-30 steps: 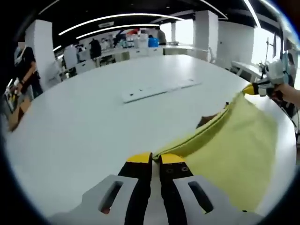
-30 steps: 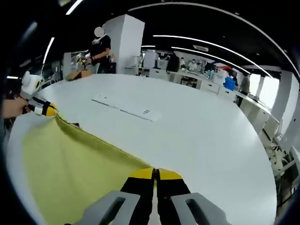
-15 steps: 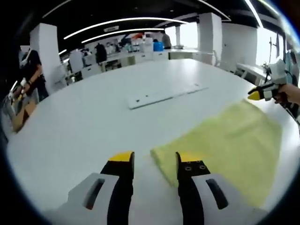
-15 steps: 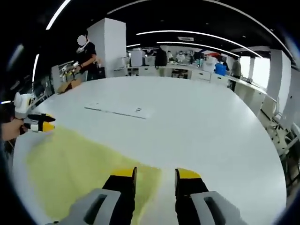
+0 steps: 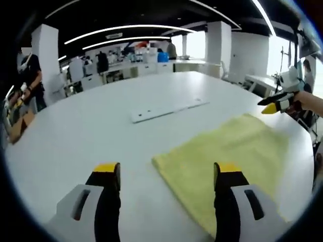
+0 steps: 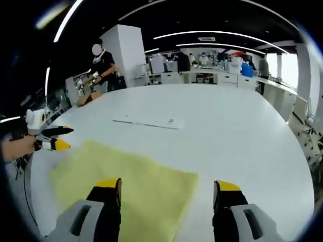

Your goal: Fold the garment on the visible template until the final outline fits inside the template.

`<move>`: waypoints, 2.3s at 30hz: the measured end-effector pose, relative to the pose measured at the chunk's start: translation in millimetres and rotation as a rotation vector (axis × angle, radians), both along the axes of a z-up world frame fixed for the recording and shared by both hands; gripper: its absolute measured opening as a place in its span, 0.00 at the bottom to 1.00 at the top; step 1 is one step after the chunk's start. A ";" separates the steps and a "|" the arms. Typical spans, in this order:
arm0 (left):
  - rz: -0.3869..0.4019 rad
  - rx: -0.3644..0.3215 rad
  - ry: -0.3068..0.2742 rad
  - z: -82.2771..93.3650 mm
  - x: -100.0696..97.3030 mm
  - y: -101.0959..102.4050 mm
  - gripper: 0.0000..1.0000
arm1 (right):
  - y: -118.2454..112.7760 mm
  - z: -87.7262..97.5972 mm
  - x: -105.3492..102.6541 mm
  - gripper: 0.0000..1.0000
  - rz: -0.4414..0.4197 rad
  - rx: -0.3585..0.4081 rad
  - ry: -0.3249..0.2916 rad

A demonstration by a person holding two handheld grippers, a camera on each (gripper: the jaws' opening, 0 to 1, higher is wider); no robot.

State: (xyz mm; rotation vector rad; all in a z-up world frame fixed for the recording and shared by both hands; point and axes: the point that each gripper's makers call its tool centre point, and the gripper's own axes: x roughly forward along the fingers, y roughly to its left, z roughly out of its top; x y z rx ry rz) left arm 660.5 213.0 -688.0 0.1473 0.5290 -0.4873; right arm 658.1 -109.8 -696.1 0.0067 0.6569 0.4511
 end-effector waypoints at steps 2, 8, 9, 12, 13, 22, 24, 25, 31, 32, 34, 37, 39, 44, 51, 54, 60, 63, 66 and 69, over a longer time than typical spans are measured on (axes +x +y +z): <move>-0.006 -0.001 -0.003 2.3 -4.8 -0.2 0.73 | 0.9 0.4 -4.6 0.75 0.008 -0.005 0.002; -0.043 -0.022 -0.002 10.1 -31.8 -3.6 0.72 | 3.1 3.9 -31.3 0.78 0.055 -0.019 0.004; -0.049 -0.025 -0.001 10.8 -35.1 -4.3 0.72 | 2.5 4.3 -34.4 0.78 0.058 -0.020 0.005; -0.058 -0.030 -0.005 13.5 -46.4 -5.0 0.71 | 0.8 6.1 -46.9 0.78 0.071 -0.026 0.007; -0.063 -0.038 -0.006 14.5 -51.1 -5.9 0.71 | 0.5 6.7 -51.3 0.78 0.077 -0.027 0.007; -0.089 -0.059 0.009 9.2 -86.0 -7.4 0.60 | -2.8 4.8 -79.2 0.75 0.093 -0.020 0.013; -0.094 -0.056 0.011 6.6 -92.9 -7.0 0.57 | -2.4 2.7 -85.1 0.74 0.096 -0.022 0.014; -0.096 -0.055 0.013 5.5 -95.4 -6.9 0.56 | -1.7 1.7 -88.6 0.74 0.101 -0.023 0.014; -0.093 -0.059 0.028 -6.7 -111.9 -7.0 0.47 | -2.1 -4.1 -99.4 0.72 0.102 -0.021 0.014; -0.092 -0.059 0.031 -8.4 -113.8 -6.5 0.45 | -2.5 -4.9 -100.8 0.72 0.102 -0.020 0.014; -0.086 -0.069 0.035 -11.3 -118.7 -6.4 0.42 | -2.5 -6.2 -102.8 0.71 0.104 -0.017 0.016; -0.071 -0.092 0.041 -14.9 -121.4 -6.8 0.39 | -4.0 -9.5 -108.6 0.68 0.101 -0.006 0.025; -0.071 -0.094 0.049 -17.9 -125.5 -8.6 0.35 | -5.9 -10.9 -112.0 0.64 0.098 0.001 0.026; -0.057 -0.090 0.071 -28.6 -132.2 -6.8 0.29 | -9.4 -17.5 -120.2 0.48 0.099 0.019 0.038; -0.037 -0.098 0.113 -41.1 -141.3 -3.7 0.18 | -13.7 -32.8 -130.6 0.40 0.070 0.006 0.057; -0.035 -0.093 0.114 -42.6 -142.9 -2.9 0.16 | -15.6 -37.2 -134.7 0.38 0.048 0.017 0.069; -0.029 -0.124 0.137 -47.2 -144.7 -5.2 0.13 | -15.4 -44.4 -143.0 0.33 0.042 0.000 0.087; -0.022 -0.156 0.143 -46.3 -144.8 -9.8 0.09 | -15.6 -46.1 -143.9 0.30 0.027 0.007 0.090; -0.012 -0.167 0.146 -46.0 -144.7 -11.2 0.07 | -16.3 -45.9 -144.8 0.24 0.016 0.007 0.083; -0.001 -0.180 0.156 -47.6 -144.5 -11.2 0.03 | -17.4 -47.8 -145.1 0.18 0.003 0.023 0.089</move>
